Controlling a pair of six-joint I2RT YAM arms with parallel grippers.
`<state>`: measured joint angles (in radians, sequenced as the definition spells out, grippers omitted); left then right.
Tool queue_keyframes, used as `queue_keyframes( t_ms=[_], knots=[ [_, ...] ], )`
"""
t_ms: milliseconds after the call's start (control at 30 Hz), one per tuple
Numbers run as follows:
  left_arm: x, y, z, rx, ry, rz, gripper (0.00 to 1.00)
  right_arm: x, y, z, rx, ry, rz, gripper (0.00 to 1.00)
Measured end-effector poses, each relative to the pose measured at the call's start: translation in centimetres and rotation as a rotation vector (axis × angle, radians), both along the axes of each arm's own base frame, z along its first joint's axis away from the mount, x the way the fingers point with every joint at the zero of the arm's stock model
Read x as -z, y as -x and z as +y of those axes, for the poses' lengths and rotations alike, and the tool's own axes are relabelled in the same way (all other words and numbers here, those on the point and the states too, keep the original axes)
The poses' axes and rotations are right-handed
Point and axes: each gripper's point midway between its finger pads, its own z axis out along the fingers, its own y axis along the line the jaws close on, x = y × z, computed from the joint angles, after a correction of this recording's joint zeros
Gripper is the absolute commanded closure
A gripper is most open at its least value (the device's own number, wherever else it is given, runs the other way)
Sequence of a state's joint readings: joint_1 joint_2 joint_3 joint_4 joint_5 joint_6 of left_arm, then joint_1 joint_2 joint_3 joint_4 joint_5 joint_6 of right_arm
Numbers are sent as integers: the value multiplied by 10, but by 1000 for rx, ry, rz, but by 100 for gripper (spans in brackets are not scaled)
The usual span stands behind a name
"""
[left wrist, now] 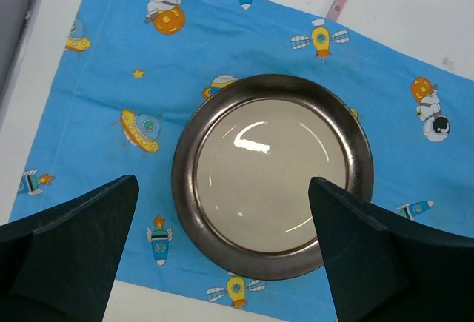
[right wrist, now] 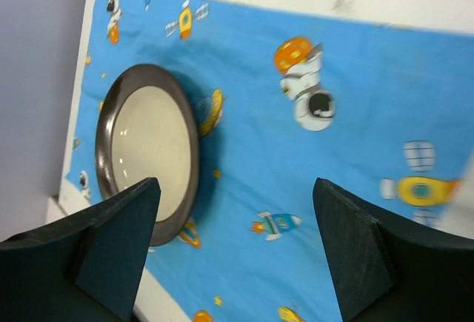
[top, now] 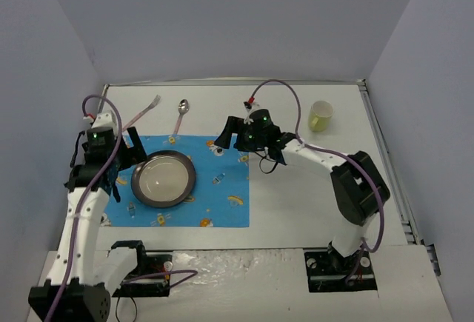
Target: Set the dinner table for one person
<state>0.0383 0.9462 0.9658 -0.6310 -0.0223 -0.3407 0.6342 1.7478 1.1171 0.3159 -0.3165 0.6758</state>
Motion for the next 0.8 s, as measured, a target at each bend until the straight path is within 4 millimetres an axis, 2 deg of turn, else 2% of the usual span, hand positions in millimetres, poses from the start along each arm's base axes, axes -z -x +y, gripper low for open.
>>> queue_keyframes(
  t_ms=[67, 167, 300, 467, 667, 800],
  knots=[
    [-4, -29, -5, 24, 11, 21, 3, -16, -5, -24, 29, 27, -50, 19],
    [1, -76, -10, 58, 19, 68, 3, -37, -3, -55, 65, 62, -111, 19],
    [15, -133, -27, 110, 27, 114, 3, -56, 8, -77, 64, 88, -190, 15],
    [28, -206, -52, 174, 15, 112, 3, -61, 24, -100, 48, 148, -255, 6],
    [69, -246, -77, 227, -13, 179, 9, -68, 30, -117, 47, 198, -321, 5],
    [95, -263, -90, 243, -32, 213, 21, -68, 30, -124, 53, 217, -336, 5]
  ],
)
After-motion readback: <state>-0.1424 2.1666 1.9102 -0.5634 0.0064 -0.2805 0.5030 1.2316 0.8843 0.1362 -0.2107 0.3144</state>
